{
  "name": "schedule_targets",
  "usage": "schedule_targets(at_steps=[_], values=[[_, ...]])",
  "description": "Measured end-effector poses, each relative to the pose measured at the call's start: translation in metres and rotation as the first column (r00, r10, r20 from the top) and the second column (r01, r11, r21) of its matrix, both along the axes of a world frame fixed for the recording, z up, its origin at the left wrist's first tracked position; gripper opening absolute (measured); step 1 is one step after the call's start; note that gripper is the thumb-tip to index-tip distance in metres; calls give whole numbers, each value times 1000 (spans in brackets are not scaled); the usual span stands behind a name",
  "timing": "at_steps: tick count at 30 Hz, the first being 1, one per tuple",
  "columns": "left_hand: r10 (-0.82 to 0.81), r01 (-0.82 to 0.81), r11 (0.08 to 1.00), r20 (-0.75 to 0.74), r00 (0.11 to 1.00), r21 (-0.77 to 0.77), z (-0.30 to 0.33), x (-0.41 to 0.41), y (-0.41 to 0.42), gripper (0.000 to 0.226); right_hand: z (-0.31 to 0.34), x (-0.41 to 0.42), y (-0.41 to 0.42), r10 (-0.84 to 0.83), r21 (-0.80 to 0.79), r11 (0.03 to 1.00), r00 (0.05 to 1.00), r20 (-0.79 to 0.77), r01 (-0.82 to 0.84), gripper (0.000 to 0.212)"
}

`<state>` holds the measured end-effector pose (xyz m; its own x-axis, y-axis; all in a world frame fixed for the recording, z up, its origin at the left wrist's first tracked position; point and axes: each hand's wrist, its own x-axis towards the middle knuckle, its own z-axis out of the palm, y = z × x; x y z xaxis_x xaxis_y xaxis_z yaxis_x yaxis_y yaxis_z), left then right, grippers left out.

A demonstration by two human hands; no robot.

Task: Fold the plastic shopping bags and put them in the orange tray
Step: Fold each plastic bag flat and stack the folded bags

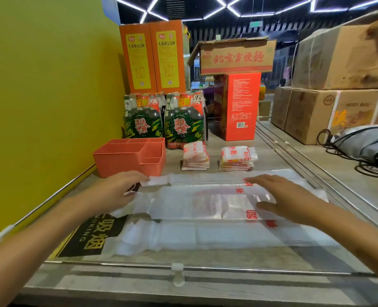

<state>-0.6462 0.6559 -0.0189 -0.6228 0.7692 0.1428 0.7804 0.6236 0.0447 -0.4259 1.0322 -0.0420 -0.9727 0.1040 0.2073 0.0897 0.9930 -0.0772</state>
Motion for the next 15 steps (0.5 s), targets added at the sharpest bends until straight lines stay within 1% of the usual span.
schedule_targets(at_steps=[1,3,4,6,7,9,11,13,15], values=[[-44,45,999,-31,999,26,-4,8,6,52,-7,-2,-5,52,37,998,998,-36,-51,70],[-170,170,984,-7,985,51,-12,30,22,51,-16,-6,-19,189,88,979,980,-67,-183,70],[-225,225,974,7,974,24,-16,42,32,51,-18,-9,-25,258,102,963,963,-73,-251,67],[-279,281,958,38,960,-63,-26,61,52,53,-19,-12,-36,354,84,933,934,-53,-349,58],[-278,285,953,74,958,-107,-30,66,61,55,-19,-13,-41,375,46,926,927,-21,-374,54],[-254,278,944,144,956,-176,-36,69,72,60,-20,-13,-49,379,-46,925,919,104,-377,51],[-253,284,932,157,955,-226,-39,71,78,61,-24,-14,-52,363,-65,932,911,196,-358,52],[-266,287,921,113,957,-262,-39,72,83,56,-26,-15,-54,352,-54,936,915,196,-349,50],[-307,301,917,17,951,-263,-37,73,88,49,-27,-16,-56,345,-5,938,928,142,-347,46]])
